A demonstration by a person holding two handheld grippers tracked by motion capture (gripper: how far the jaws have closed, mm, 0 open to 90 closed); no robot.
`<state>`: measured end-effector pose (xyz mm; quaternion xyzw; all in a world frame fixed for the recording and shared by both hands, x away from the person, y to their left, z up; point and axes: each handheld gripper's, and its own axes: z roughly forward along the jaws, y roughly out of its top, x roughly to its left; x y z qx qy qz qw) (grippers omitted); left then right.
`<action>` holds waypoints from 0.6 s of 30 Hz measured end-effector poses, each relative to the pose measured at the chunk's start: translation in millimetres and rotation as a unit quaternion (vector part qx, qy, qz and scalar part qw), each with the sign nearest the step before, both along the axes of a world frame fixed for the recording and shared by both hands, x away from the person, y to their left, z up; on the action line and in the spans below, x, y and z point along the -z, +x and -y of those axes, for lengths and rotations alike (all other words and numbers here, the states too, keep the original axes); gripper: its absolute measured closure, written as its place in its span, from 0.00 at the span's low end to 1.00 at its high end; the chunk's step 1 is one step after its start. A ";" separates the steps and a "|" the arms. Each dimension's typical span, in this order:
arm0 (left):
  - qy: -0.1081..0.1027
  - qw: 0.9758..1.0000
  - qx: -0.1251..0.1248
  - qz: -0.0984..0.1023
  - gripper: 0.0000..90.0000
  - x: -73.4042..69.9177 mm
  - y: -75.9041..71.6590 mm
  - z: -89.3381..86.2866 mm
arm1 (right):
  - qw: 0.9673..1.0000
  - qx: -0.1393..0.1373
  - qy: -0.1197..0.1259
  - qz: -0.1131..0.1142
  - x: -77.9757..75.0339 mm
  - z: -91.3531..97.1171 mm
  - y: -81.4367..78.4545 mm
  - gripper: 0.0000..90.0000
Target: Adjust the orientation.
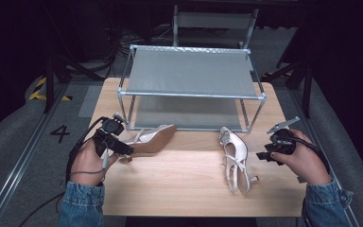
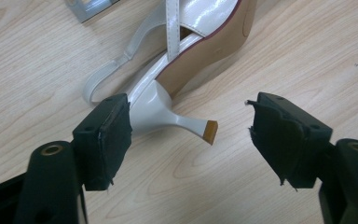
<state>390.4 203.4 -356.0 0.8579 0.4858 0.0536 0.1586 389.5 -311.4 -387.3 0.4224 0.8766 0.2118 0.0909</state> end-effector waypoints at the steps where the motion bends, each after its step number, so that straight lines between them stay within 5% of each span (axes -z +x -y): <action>1: -0.003 1.000 -0.004 -0.006 0.30 0.6 1.4 1.9 | 1.000 0.002 0.002 0.000 0.1 1.7 -1.7 0.52; 18: -0.004 1.000 0.024 0.013 0.37 5.9 27.9 25.3 | 1.000 0.017 -0.004 0.005 3.4 14.6 -17.7 0.52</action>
